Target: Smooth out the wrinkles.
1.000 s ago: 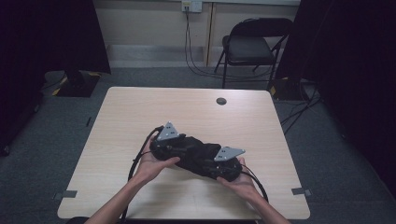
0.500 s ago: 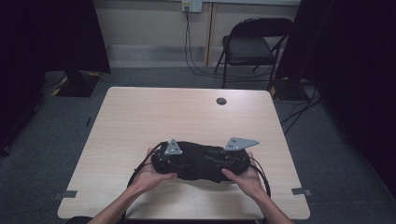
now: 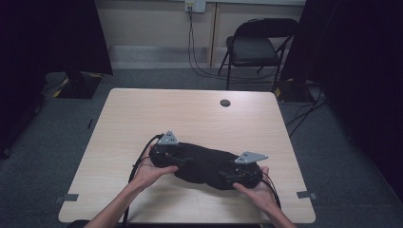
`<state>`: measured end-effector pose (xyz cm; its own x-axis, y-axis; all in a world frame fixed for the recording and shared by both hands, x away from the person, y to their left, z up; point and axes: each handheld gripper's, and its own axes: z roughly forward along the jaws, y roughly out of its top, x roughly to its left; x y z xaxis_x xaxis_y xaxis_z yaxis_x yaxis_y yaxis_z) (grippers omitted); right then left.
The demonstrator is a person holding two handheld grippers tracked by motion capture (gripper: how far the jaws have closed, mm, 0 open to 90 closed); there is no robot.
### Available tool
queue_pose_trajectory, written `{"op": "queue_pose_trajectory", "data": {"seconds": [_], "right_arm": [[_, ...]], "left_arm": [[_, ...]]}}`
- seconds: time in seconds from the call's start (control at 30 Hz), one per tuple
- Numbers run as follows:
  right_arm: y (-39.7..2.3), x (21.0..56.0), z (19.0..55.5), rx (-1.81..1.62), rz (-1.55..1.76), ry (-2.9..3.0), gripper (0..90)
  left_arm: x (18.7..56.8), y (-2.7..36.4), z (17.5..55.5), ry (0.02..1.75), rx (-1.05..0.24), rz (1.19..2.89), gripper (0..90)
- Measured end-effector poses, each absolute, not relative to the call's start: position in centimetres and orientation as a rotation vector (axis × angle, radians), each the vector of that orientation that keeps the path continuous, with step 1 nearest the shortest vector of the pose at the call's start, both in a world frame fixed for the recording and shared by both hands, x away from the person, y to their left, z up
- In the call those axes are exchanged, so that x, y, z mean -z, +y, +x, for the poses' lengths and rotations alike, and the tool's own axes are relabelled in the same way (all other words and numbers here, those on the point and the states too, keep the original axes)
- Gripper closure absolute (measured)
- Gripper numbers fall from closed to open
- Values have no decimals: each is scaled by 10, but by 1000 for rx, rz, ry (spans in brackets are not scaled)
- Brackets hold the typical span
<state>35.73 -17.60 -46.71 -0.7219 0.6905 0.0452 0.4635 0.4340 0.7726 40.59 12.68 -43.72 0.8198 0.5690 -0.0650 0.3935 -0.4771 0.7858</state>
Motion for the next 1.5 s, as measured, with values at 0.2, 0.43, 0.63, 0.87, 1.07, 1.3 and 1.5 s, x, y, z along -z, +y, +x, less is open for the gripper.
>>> {"op": "queue_pose_trajectory", "data": {"seconds": [0.2,0.43,0.63,0.87,1.07,1.3,1.5], "right_arm": [[-173,465,350,-1113,1061,2369,294],[-173,483,364,-1103,1100,2410,260],[-175,489,383,-1164,1099,2388,259],[-174,496,408,-1209,1033,2377,260],[-166,502,434,-1232,1073,2348,264],[-157,501,446,-1213,1089,2327,265],[-159,493,445,-1212,1085,2328,243]], "left_arm": [[463,124,416,708,-221,2205,296],[470,122,412,718,-226,2225,296],[472,128,408,782,-236,2190,297],[476,129,411,813,-304,2194,296],[483,133,421,869,-331,2189,296],[491,141,432,918,-332,2158,301],[483,148,435,918,-294,2104,310]]}}
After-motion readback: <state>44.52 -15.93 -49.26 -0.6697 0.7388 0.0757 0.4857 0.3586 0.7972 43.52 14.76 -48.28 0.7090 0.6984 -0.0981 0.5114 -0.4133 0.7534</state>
